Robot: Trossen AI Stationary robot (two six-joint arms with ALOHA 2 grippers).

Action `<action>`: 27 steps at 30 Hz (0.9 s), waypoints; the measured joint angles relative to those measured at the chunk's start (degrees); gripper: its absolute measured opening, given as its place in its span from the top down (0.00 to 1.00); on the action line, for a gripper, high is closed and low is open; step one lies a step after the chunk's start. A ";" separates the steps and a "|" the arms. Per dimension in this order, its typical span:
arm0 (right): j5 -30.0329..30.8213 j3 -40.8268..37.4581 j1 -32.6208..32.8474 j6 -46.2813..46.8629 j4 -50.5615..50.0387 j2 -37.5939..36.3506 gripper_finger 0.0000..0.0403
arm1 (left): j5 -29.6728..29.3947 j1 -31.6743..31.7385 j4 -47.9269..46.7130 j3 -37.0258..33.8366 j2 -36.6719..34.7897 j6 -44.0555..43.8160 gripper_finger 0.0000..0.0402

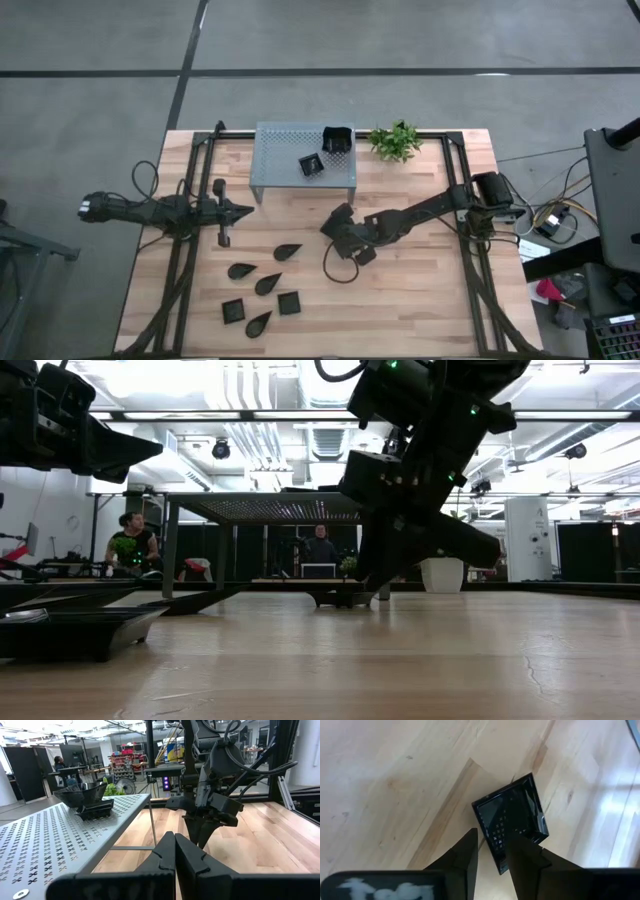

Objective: Pick & Place Mini shaped plates
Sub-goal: Stack the black square plate on top of the black square plate on the shelf

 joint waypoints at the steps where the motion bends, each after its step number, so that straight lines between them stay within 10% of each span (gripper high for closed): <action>1: -0.01 0.00 -0.06 0.04 0.07 0.00 0.78 | -0.01 0.00 0.00 0.00 -0.01 -0.01 1.00; 27: -0.49 -2.02 -0.52 2.44 1.72 0.26 0.77 | -0.01 -0.01 0.00 0.00 -0.01 0.00 1.00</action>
